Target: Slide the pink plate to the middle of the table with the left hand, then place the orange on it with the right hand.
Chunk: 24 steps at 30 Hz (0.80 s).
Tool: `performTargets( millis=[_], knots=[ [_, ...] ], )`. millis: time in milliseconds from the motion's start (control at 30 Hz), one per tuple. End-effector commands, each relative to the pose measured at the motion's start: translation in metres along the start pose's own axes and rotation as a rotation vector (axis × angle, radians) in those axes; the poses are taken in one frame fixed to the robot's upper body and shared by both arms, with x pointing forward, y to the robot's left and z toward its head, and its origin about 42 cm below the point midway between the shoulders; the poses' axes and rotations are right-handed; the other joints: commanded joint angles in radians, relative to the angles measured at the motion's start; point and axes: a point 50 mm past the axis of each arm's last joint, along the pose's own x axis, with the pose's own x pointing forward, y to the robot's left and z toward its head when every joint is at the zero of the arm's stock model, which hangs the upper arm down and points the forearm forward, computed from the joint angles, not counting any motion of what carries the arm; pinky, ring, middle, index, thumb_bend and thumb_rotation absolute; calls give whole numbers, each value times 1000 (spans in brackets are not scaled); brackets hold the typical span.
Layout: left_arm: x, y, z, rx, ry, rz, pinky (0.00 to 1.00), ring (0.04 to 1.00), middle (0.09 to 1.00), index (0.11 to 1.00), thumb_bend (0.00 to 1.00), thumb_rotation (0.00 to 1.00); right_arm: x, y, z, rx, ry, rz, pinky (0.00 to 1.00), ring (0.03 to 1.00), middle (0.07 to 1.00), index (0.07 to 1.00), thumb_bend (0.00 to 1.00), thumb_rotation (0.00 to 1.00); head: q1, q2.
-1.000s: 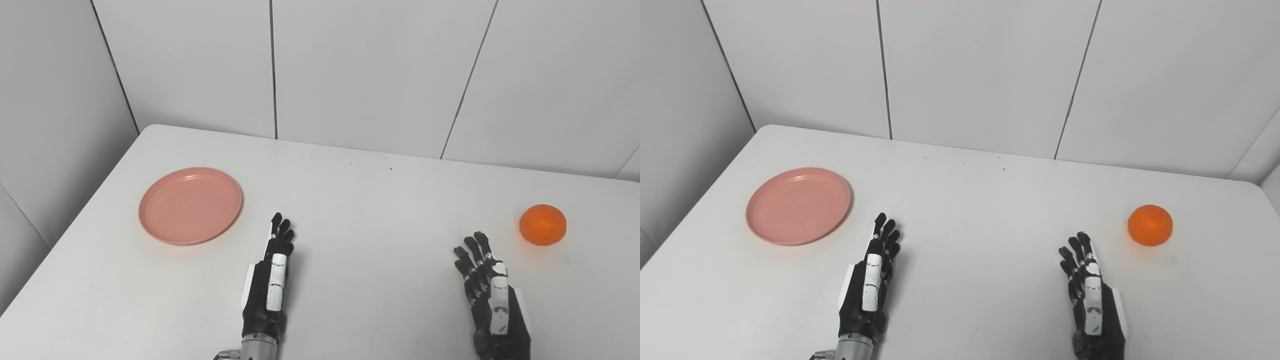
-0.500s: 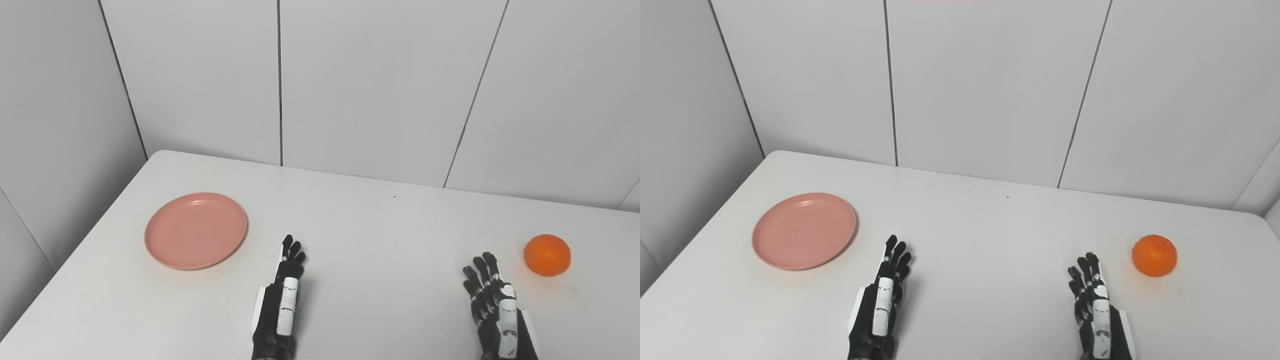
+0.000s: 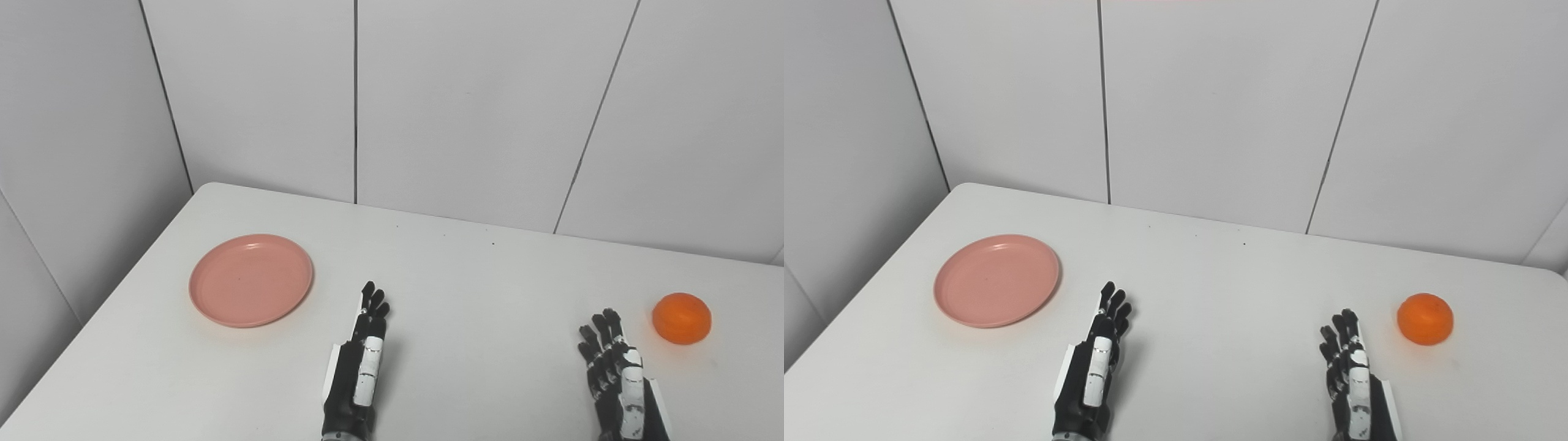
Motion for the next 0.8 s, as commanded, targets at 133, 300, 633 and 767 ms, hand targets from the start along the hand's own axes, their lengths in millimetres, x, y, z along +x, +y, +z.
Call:
performTargets(
  millis=[133,300,633,767],
  knots=[
    [-24,10,-40,30,130,30,1000,973,1000,1000,681,972,-34,-18,-44,11,139,-44,1000,984,1000,1000,751,1000,-3,-16],
    [-24,11,-41,30,126,32,1000,968,1000,1000,669,974,-33,-17,-46,14,141,-45,1000,982,1000,1000,752,1000,0,-29],
    [-21,16,-35,96,18,20,1000,957,998,1000,707,938,-33,-18,-48,16,141,-41,1000,983,994,1000,754,1000,-7,-25],
    [-18,18,-24,91,-22,3,1000,963,997,1000,730,908,-34,-18,-47,21,146,-37,1000,990,999,1000,746,1000,-6,-8]
  ],
)
